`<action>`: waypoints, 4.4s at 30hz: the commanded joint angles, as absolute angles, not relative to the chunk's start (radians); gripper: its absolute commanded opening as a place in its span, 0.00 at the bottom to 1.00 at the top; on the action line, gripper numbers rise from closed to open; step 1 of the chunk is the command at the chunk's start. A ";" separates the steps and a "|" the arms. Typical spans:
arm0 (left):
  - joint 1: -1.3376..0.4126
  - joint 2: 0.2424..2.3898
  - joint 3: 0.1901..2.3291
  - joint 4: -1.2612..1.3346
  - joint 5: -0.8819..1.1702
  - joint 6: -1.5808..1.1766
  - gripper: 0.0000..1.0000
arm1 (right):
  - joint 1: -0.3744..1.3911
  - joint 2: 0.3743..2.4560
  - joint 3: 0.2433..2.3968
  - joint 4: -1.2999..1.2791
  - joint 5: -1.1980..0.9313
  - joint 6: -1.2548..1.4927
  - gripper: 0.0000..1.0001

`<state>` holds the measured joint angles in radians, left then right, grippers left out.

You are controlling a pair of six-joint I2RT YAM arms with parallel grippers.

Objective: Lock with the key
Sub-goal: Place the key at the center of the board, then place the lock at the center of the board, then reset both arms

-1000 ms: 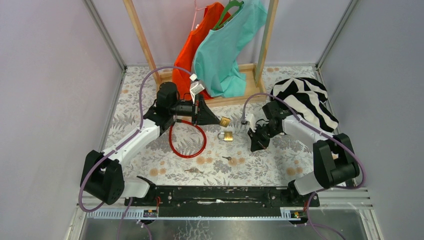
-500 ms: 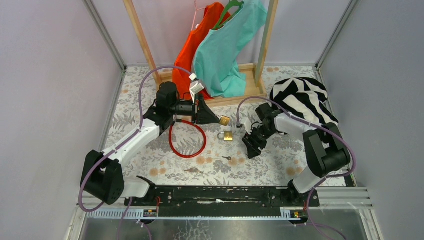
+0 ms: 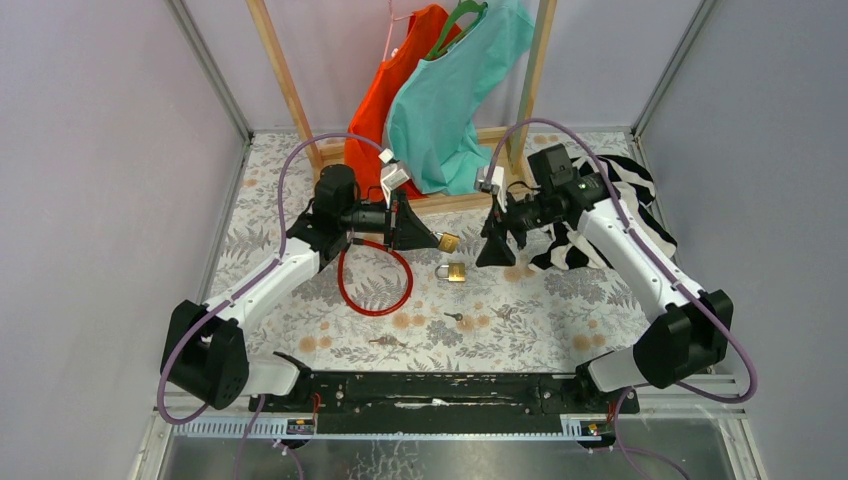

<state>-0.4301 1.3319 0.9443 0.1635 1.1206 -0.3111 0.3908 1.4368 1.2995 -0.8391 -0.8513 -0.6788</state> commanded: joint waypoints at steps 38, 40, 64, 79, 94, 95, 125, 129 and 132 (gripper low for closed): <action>-0.436 1.292 0.929 0.160 1.114 -0.261 0.21 | 0.574 1.519 1.490 -0.810 -0.899 -0.554 0.00; -0.436 1.291 0.928 0.158 1.117 -0.255 0.30 | 0.569 1.501 1.460 -0.814 -0.864 -0.571 0.00; -0.416 1.264 0.932 0.093 1.050 -0.212 1.00 | 0.346 1.559 1.109 -0.789 -0.605 -0.692 0.06; -0.405 1.247 0.926 0.093 1.062 -0.210 1.00 | 0.330 1.776 1.145 -0.714 -0.532 -0.661 0.13; -0.397 1.243 0.925 0.092 1.042 -0.222 1.00 | 0.274 1.839 1.192 -0.707 -0.493 -0.687 0.41; -0.396 1.243 0.925 0.093 1.041 -0.222 1.00 | 0.271 1.840 1.194 -0.708 -0.490 -0.690 0.44; -0.243 1.130 0.966 0.001 0.646 -0.229 1.00 | 0.251 1.626 1.427 -0.774 -0.206 -0.619 0.99; -0.195 1.085 0.986 -0.030 0.476 -0.210 1.00 | 0.251 1.596 1.461 -0.766 -0.142 -0.576 0.99; -0.185 1.052 1.007 -0.063 0.297 -0.173 1.00 | 0.251 1.568 1.473 -0.748 -0.060 -0.568 0.99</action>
